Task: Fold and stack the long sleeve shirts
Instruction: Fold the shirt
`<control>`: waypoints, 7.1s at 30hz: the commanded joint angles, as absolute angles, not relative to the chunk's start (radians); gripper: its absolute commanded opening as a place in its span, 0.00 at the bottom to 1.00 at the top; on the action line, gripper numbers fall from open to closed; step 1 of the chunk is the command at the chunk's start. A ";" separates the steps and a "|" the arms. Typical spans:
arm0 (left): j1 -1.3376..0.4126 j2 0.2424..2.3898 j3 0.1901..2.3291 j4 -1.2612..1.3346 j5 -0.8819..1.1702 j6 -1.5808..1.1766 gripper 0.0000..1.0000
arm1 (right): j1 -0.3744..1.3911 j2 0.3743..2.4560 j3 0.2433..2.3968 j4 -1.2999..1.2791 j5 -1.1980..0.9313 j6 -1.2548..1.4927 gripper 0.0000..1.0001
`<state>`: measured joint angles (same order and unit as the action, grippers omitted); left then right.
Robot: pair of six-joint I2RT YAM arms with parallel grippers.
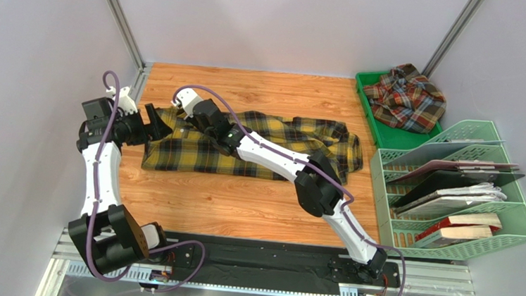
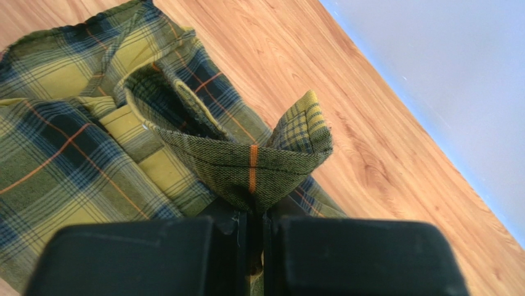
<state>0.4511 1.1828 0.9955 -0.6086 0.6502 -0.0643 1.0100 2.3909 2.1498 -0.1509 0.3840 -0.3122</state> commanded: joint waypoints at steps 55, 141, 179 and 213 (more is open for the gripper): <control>0.555 1.313 1.172 -0.759 0.715 0.438 0.94 | 0.937 1.970 1.803 -0.346 -0.267 -0.147 1.00; 0.089 1.822 1.559 -0.884 0.333 0.758 0.80 | 0.357 2.255 2.128 -0.868 0.132 -0.431 0.78; 0.029 1.982 1.480 -0.928 0.058 0.890 0.71 | 0.052 2.275 2.048 -1.104 -0.416 -0.641 0.56; -0.300 1.744 1.083 -0.994 0.115 0.708 0.54 | 0.137 2.330 2.226 -0.942 0.198 -0.436 0.56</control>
